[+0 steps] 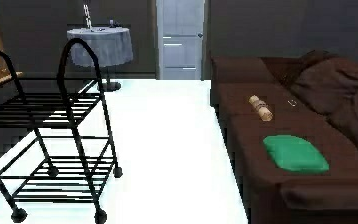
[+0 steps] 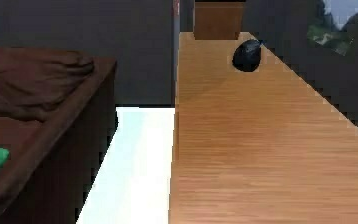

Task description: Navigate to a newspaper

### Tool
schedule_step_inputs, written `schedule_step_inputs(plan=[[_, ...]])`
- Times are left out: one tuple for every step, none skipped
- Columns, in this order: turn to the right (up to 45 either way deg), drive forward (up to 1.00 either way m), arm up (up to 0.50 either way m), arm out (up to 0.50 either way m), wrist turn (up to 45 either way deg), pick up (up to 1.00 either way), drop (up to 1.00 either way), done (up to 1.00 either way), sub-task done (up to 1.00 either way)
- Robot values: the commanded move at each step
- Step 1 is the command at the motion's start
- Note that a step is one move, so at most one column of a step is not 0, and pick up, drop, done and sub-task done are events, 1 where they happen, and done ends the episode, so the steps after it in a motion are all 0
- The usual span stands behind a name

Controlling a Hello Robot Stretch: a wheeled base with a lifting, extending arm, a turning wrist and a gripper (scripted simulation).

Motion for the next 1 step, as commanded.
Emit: schedule_step_inputs(plan=[[0.0,1.00,0.00,0.00,0.0,0.00,0.00,0.00,0.00]])
